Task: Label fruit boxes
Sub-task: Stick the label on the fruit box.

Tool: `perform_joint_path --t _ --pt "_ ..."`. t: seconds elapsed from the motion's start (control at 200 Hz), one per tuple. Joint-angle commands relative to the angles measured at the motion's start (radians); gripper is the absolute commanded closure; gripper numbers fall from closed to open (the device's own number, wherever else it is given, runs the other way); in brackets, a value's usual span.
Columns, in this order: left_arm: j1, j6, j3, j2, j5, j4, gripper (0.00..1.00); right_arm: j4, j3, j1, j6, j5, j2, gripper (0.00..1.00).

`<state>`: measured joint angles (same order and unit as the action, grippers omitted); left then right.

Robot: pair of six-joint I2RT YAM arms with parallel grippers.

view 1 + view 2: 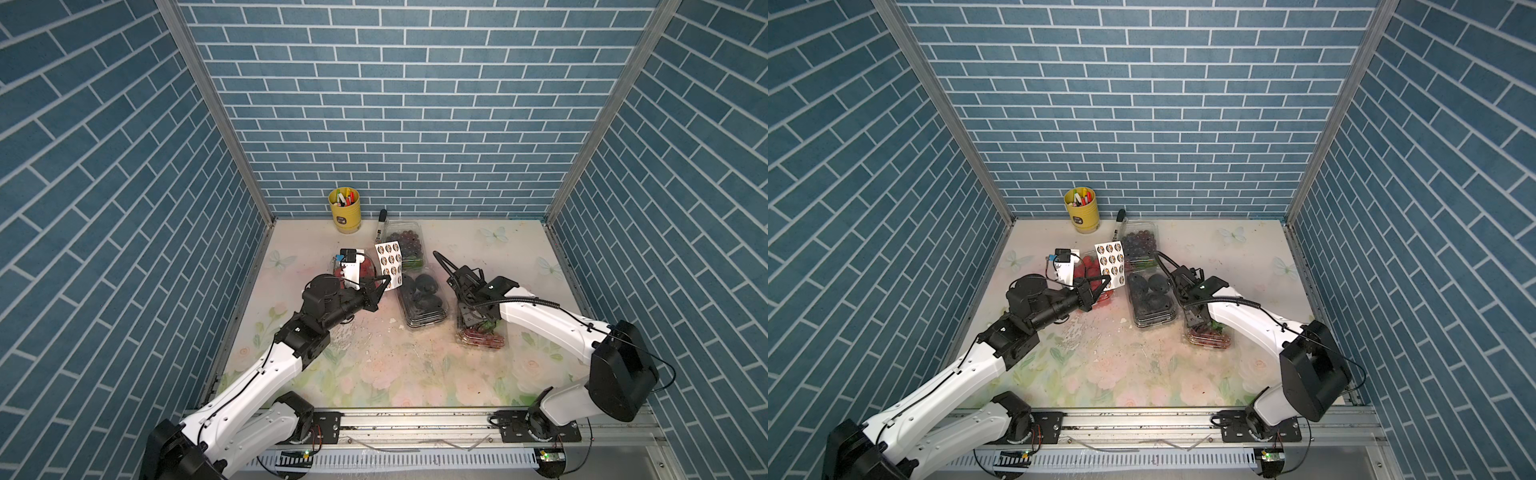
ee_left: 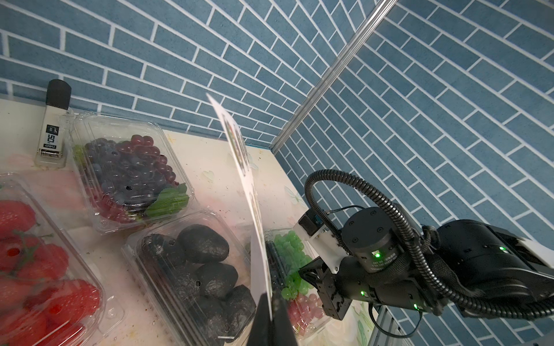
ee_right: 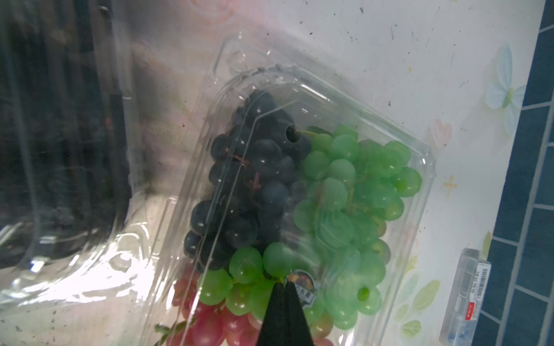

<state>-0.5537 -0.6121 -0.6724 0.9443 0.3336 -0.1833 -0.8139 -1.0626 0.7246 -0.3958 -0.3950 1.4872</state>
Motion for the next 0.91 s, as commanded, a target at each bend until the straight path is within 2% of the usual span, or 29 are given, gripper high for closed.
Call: perform_joint_path --t 0.0,0.12,0.505,0.9 --pt "0.008 0.014 0.002 0.001 -0.003 0.005 1.00 0.003 0.027 -0.019 -0.018 0.051 -0.017 1.00" --pt "0.008 0.014 0.001 0.000 -0.004 0.004 1.00 0.012 0.037 -0.039 -0.024 0.089 -0.030 1.00" --pt "0.008 0.012 0.002 0.001 -0.006 0.008 1.00 0.056 0.064 -0.081 -0.032 0.219 -0.090 0.79" --pt "0.007 0.013 0.000 0.001 -0.004 0.011 1.00 0.097 0.088 -0.111 -0.044 0.352 -0.133 0.79"
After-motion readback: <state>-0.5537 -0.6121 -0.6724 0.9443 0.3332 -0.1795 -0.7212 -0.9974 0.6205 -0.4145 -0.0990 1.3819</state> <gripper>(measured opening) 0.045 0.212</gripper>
